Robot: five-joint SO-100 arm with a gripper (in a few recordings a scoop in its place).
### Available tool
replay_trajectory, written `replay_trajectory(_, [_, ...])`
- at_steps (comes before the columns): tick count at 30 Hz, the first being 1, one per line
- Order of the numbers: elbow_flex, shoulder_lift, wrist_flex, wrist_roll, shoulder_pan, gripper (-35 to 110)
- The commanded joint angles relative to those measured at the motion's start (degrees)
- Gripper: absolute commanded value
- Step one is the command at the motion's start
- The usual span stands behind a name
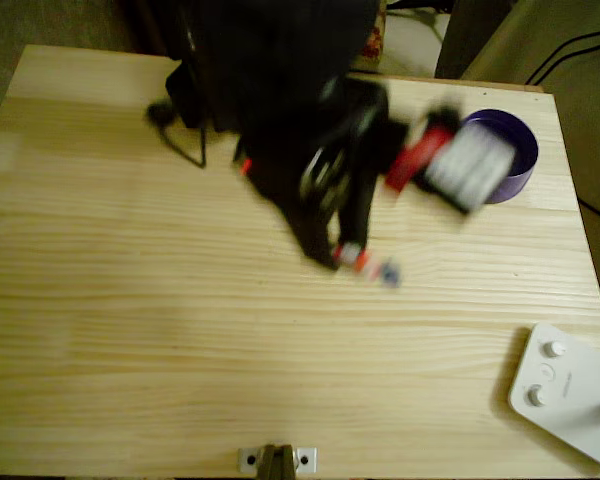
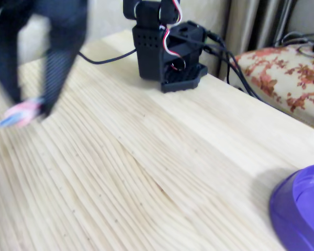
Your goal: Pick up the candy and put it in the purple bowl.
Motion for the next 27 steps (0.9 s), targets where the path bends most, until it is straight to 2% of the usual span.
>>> replay_trajectory(1, [2.02, 12.83, 2.29, -0.35, -6.59, 9])
replay_trajectory(7, [4.13, 20.74, 2.81, 4.66, -20.83, 9])
replay_trajectory(13, [2.55, 14.77, 1.76, 6.86, -36.74, 9])
replay_trajectory(27, [-11.34, -11.87, -1.41, 6.24, -48.16, 9])
